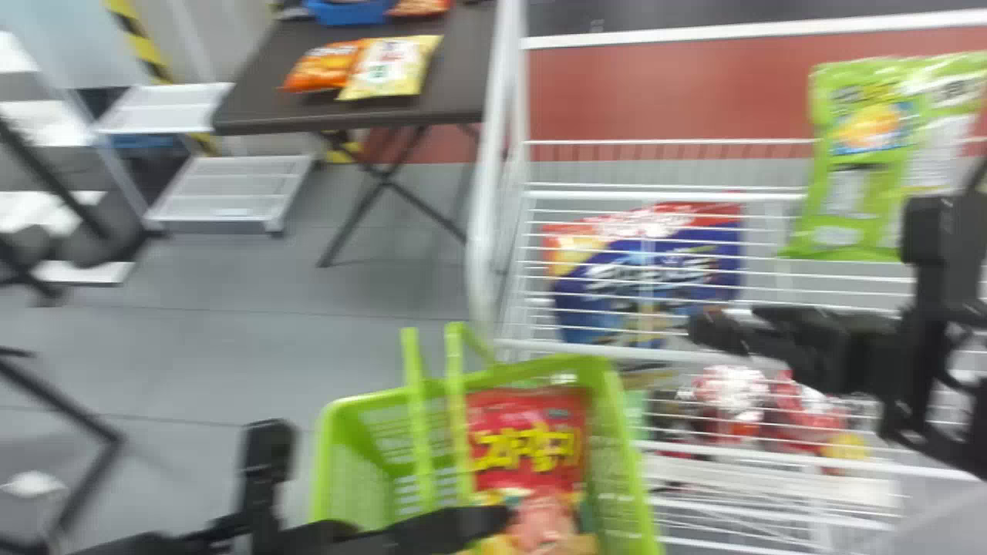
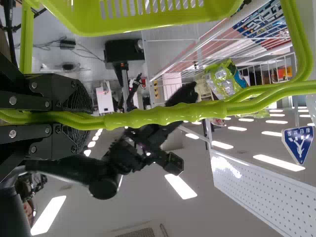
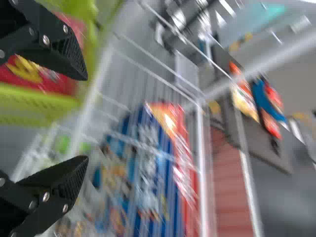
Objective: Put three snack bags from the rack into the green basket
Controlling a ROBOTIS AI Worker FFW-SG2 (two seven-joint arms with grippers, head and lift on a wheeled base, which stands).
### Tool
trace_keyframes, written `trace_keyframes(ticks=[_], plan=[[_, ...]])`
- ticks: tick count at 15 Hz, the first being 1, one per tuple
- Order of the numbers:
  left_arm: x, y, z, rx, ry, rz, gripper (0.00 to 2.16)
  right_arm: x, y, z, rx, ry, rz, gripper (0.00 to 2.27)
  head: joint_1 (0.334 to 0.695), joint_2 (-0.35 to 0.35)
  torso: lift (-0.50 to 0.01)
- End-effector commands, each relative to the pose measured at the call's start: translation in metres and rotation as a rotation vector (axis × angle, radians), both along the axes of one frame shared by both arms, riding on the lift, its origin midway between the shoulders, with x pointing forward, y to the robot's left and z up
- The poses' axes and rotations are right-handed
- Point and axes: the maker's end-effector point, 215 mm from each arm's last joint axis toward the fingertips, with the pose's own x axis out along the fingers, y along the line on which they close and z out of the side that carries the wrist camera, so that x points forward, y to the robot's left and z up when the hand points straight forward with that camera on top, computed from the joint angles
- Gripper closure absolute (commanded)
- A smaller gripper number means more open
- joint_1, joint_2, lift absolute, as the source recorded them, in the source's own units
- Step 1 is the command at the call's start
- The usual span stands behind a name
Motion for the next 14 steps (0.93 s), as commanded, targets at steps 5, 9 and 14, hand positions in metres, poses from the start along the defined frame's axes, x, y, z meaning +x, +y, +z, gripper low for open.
trace_keyframes(ticks=[5,9,14], plan=[[-0.004,-0.001,0.0,-0.009,0.006,-0.007,2.15,0.109,-0.116,-0.01,-0.225,-0.121,-0.247,0.08,0.695,-0.179,0.0],[-0.007,0.001,-0.001,-0.013,0.013,-0.002,2.15,0.143,-0.136,-0.016,-0.322,-0.174,-0.304,0.45,0.695,-0.227,0.0],[-0.01,0.004,-0.002,-0.016,0.017,0.005,2.15,0.14,-0.142,-0.026,-0.414,-0.184,-0.343,2.22,0.695,-0.241,0.0]])
